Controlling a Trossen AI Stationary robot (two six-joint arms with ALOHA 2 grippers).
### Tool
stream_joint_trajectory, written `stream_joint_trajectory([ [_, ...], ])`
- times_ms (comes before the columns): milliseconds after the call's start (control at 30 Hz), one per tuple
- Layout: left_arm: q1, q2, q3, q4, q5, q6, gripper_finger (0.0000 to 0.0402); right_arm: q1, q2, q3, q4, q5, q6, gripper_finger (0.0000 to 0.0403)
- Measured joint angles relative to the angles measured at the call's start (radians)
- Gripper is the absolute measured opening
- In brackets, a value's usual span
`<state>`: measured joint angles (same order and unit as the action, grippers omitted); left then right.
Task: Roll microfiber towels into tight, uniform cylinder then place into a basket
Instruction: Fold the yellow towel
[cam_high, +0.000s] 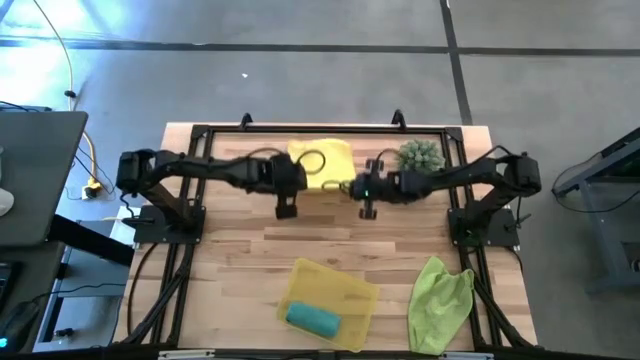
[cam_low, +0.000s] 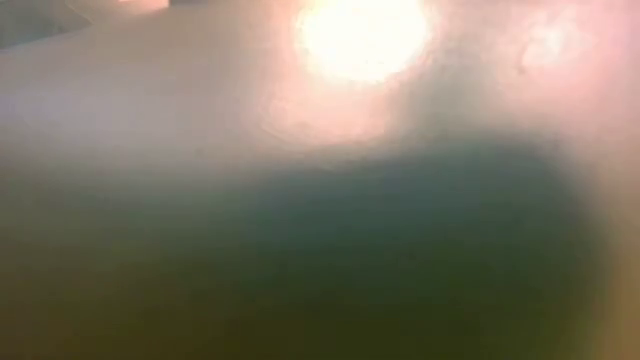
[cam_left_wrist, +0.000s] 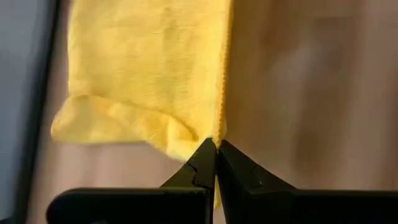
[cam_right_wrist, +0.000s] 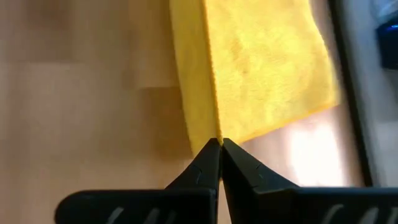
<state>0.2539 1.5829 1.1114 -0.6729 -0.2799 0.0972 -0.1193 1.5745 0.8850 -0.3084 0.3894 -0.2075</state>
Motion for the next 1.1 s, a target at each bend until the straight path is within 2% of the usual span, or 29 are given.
stream_joint_trajectory([
  [100,-0.054,0.000,-0.036,0.036,0.033,-0.096,0.0000,0.067,0.000,-0.018,-0.008,-0.009,0.077,0.0000],
  [233,-0.109,-0.001,-0.040,0.035,0.121,-0.221,0.0000,0.137,0.000,-0.018,-0.023,-0.009,0.102,0.0000],
  [300,-0.128,-0.001,-0.040,0.036,0.182,-0.229,0.0000,0.157,0.000,-0.018,-0.019,-0.005,0.098,0.0000],
  [367,-0.144,-0.001,-0.040,0.033,0.190,-0.199,0.0000,0.166,0.000,-0.018,-0.015,0.033,0.097,0.0000],
  [467,-0.151,-0.001,-0.039,0.017,0.065,-0.111,0.0000,0.155,0.000,-0.017,-0.004,0.129,0.073,0.0000],
  [567,-0.142,-0.001,-0.039,0.011,-0.170,0.005,0.0000,0.123,0.000,0.005,-0.001,0.217,0.006,0.0000],
  [667,-0.112,-0.001,-0.032,0.022,-0.414,0.130,0.0000,0.076,0.001,0.058,0.007,0.309,-0.120,0.0000],
  [767,-0.046,-0.001,0.021,0.015,-0.571,0.268,0.0000,0.009,0.001,0.157,0.009,0.409,-0.294,0.0000],
  [833,0.016,-0.001,0.078,0.016,-0.610,0.357,0.0000,-0.051,0.001,0.229,0.007,0.429,-0.403,0.0000],
  [933,0.119,-0.001,0.189,0.022,-0.616,0.475,0.0000,-0.154,0.001,0.344,0.006,0.429,-0.525,0.0000],
  [1100,0.246,-0.001,0.381,0.040,-0.581,0.559,0.0000,-0.272,0.001,0.530,-0.054,0.410,-0.610,0.0000],
])
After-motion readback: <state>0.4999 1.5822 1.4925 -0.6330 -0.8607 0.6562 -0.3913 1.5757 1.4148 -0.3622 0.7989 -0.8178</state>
